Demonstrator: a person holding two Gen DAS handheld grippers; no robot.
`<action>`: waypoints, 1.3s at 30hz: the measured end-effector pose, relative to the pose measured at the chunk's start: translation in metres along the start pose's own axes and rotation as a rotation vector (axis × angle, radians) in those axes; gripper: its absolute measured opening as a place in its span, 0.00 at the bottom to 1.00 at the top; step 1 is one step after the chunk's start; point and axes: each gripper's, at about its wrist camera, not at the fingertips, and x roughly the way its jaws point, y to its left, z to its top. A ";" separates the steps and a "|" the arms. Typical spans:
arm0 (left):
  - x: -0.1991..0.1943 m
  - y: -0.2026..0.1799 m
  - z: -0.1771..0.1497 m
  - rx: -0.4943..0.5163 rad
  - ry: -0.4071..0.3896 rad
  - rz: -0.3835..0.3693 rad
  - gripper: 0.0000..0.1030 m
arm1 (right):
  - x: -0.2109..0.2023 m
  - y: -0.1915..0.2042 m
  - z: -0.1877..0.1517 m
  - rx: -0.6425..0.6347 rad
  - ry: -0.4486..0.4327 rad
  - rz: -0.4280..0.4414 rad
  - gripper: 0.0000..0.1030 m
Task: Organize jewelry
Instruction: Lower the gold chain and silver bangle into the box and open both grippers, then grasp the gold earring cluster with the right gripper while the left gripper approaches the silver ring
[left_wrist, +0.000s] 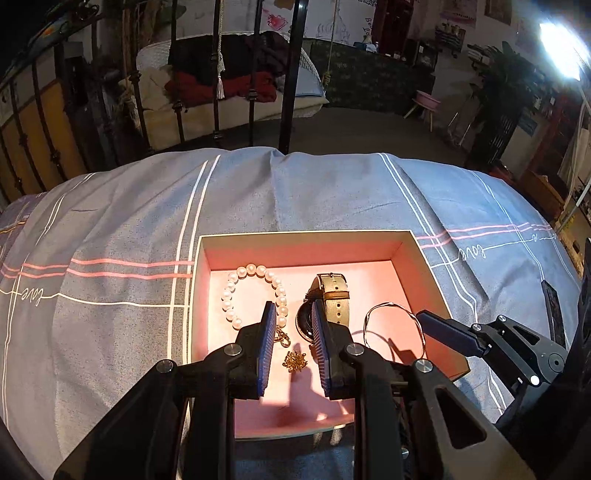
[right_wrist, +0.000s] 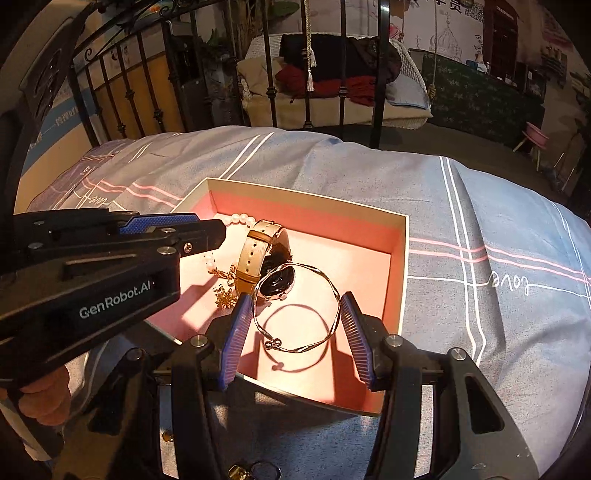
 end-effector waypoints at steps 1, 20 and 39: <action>0.001 0.000 0.000 -0.001 0.004 -0.001 0.19 | 0.002 0.001 0.000 -0.005 0.008 0.002 0.49; -0.003 -0.004 0.000 -0.009 -0.030 0.017 0.61 | 0.002 0.009 -0.006 -0.047 0.014 -0.005 0.68; -0.067 0.014 -0.074 -0.077 -0.073 -0.061 0.93 | -0.088 0.000 -0.072 0.022 -0.121 -0.035 0.95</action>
